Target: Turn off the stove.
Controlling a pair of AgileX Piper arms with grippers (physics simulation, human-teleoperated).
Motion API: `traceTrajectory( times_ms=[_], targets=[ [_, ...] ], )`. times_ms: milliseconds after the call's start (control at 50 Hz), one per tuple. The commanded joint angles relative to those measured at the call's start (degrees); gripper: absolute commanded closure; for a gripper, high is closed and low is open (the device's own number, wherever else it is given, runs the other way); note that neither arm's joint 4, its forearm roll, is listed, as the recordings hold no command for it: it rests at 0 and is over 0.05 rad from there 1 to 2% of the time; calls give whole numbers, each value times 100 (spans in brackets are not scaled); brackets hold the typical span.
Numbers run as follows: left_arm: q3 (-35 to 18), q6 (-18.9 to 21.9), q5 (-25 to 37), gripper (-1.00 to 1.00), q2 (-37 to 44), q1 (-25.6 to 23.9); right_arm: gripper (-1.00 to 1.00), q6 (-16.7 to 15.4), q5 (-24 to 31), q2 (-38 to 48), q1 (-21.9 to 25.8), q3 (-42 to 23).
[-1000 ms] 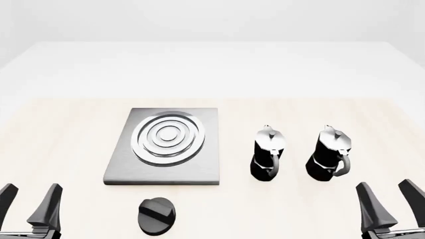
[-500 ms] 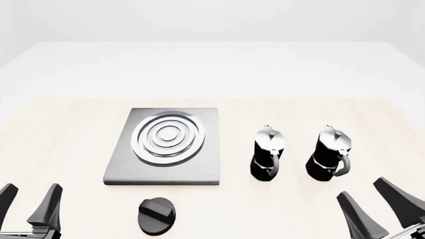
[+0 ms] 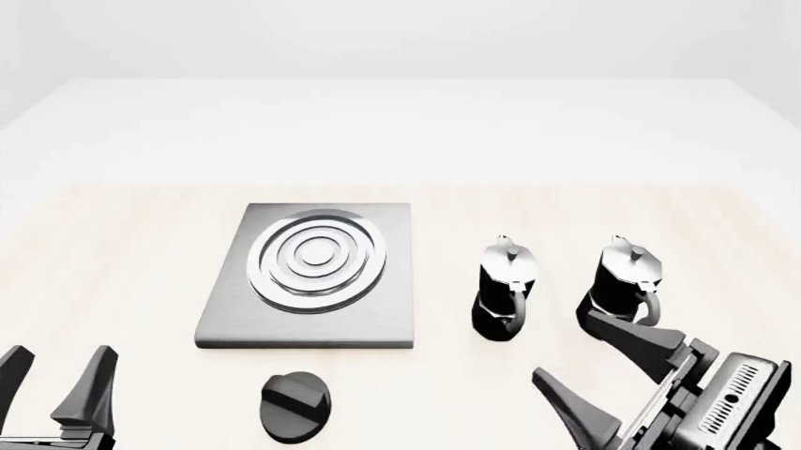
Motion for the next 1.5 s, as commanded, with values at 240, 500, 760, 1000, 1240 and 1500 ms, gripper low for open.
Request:
traceTrajectory(
  times_ms=[240,500,760,1000,1240,1500],
  targets=[
    [0,0,0,-100,0,0,-100,-598,-255,1826,941,-613],
    [0,0,0,-100,0,0,-100,-690,-485,3137,1083,-1202],
    [0,0,0,-100,0,0,-100,-369,-967,4450,1653,-1532],
    [0,0,0,-100,0,0,-100,-203,-1289,5121,2096,-1730],
    [0,0,0,-100,0,0,-100,-53,-1493,5442,2235,-1720],
    [0,0,0,-100,0,0,-100,-22,-1670,5864,2223,-1948]
  ],
)
